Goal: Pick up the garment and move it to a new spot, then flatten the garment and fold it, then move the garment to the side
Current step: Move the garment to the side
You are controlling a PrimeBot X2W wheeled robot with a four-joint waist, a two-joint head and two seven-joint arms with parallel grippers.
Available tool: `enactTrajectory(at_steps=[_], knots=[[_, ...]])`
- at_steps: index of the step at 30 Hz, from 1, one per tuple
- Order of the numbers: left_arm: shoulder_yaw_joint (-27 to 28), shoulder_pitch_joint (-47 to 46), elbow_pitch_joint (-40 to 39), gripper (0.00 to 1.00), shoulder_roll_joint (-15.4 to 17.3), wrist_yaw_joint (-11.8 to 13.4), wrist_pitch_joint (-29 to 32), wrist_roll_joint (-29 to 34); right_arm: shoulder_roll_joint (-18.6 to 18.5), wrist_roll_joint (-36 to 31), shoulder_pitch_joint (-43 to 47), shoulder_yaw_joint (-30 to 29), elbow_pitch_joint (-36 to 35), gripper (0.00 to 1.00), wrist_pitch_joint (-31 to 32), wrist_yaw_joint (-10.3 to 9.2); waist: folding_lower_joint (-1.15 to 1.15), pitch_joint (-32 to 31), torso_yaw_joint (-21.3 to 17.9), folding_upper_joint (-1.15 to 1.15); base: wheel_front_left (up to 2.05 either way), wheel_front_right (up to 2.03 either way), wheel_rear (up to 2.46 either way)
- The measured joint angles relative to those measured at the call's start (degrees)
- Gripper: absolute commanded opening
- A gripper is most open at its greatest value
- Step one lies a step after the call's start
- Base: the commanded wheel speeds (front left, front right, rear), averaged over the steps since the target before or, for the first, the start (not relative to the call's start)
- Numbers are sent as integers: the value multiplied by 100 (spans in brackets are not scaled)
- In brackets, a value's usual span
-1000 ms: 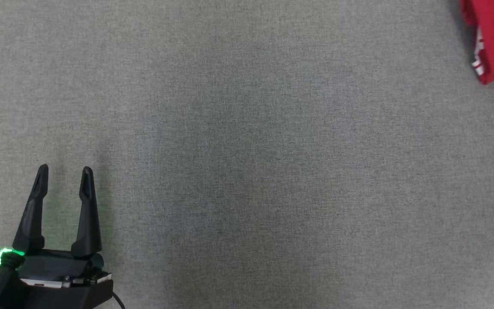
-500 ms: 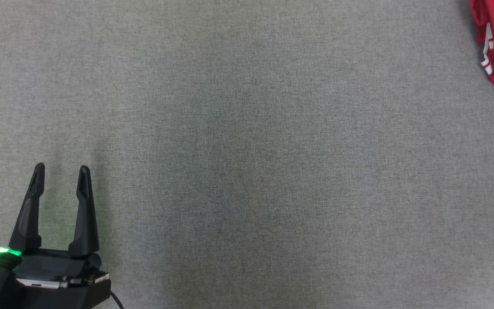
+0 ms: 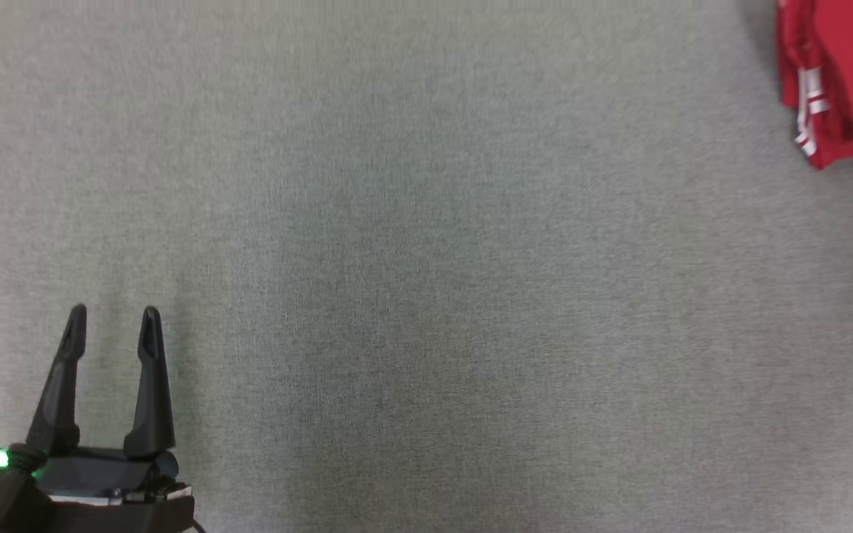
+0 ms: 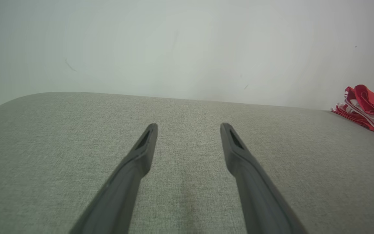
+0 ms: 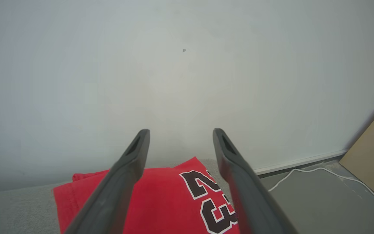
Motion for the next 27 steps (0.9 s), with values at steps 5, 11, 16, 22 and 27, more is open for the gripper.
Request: enactTrajectory(at_steps=[5, 11, 16, 22, 27], knots=[[11, 233, 138, 100, -4, 174, 0, -171, 420, -541, 1444, -1283, -1797, 100, -21, 0, 0, -563, -122, 0, 0, 0, 0], [16, 353, 157, 100, -3, 277, 0, -246, 1050, -1067, 2659, -2015, -2804, 100, -22, 0, -1, -961, -212, 0, 0, 0, 0], [-78, 430, 208, 100, -2, 314, 0, -280, 1460, -1657, 3508, -2347, -3501, 100, -22, 0, -1, -1239, -246, -1, 0, 0, 0], [-170, 482, 267, 100, -2, 449, -1, -279, 2120, -2203, 4489, -2582, -4330, 100, -23, -1, -1, -1531, -184, -1, 0, 0, 0], [-280, 608, 414, 100, -2, 495, 0, -209, 2539, -2499, 5238, -2749, -4798, 100, -22, 0, -1, -1741, -87, -1, 0, 0, 0]])
